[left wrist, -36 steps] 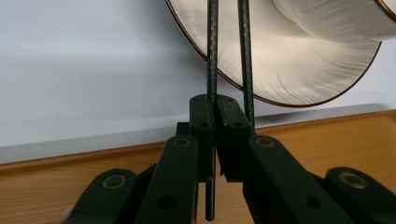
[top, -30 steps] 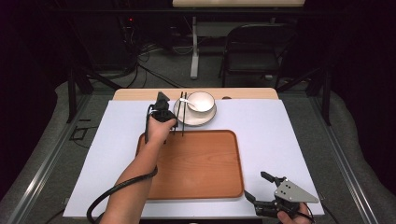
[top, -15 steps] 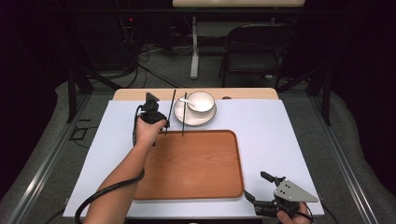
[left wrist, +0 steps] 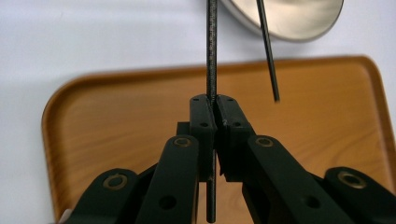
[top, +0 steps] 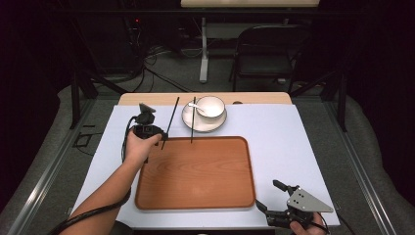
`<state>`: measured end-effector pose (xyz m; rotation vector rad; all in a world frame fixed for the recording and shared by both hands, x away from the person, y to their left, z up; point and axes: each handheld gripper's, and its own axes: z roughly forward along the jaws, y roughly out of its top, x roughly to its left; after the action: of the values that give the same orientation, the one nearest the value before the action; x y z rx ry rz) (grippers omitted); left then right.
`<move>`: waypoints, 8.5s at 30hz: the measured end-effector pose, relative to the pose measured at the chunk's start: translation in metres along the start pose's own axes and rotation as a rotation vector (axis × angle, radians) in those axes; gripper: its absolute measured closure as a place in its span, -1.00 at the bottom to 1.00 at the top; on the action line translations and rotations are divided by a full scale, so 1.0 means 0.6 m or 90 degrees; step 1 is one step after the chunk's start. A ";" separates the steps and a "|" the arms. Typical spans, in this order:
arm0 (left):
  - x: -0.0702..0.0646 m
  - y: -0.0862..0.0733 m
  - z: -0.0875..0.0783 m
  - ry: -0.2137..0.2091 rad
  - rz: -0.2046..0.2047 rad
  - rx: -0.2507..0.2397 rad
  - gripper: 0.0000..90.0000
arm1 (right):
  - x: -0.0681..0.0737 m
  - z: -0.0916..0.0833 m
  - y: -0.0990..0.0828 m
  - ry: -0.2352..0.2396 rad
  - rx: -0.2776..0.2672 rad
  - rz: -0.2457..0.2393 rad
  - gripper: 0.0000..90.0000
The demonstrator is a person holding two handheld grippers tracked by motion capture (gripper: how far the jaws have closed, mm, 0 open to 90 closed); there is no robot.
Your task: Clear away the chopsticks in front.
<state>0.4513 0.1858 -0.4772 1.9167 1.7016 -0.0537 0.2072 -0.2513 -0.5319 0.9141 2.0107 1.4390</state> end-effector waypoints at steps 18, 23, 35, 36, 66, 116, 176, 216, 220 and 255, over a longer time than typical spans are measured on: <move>0.027 -0.178 -0.045 -0.047 0.020 0.018 0.92 | 0.001 0.000 0.000 -0.003 0.002 -0.001 -0.68; 0.030 -0.228 -0.048 -0.044 0.022 0.010 0.92 | 0.000 0.001 0.000 -0.002 0.002 -0.001 -0.68; 0.007 -0.275 -0.041 0.033 0.043 -0.019 0.91 | 0.000 0.001 0.001 -0.005 0.001 -0.001 -0.68; 0.006 -0.275 -0.040 0.037 0.045 -0.019 0.91 | 0.000 0.001 0.000 -0.004 0.001 0.001 -0.68; 0.009 -0.281 -0.016 0.058 0.020 -0.024 0.87 | 0.001 0.000 0.000 -0.004 0.001 -0.003 -0.68; -0.031 -0.073 -0.019 0.048 0.122 -0.166 -0.08 | 0.000 0.000 0.000 -0.003 0.001 0.000 -0.68; -0.104 0.054 0.148 0.068 0.002 0.006 0.81 | -0.001 -0.001 -0.001 0.000 -0.004 -0.004 -0.68; 0.062 -0.040 -0.033 0.012 -0.067 -0.097 0.92 | 0.000 0.001 0.000 0.000 0.002 -0.001 -0.68; 0.069 -0.074 -0.053 -0.008 -0.059 -0.106 0.92 | 0.001 0.000 0.000 -0.002 0.003 0.000 -0.68; 0.064 -0.304 -0.067 -0.021 -0.004 -0.054 0.92 | 0.002 0.002 0.000 -0.002 0.006 -0.005 -0.68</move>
<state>0.2766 0.2433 -0.5285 1.8385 1.6626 -0.0151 0.2072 -0.2495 -0.5320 0.9114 2.0178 1.4247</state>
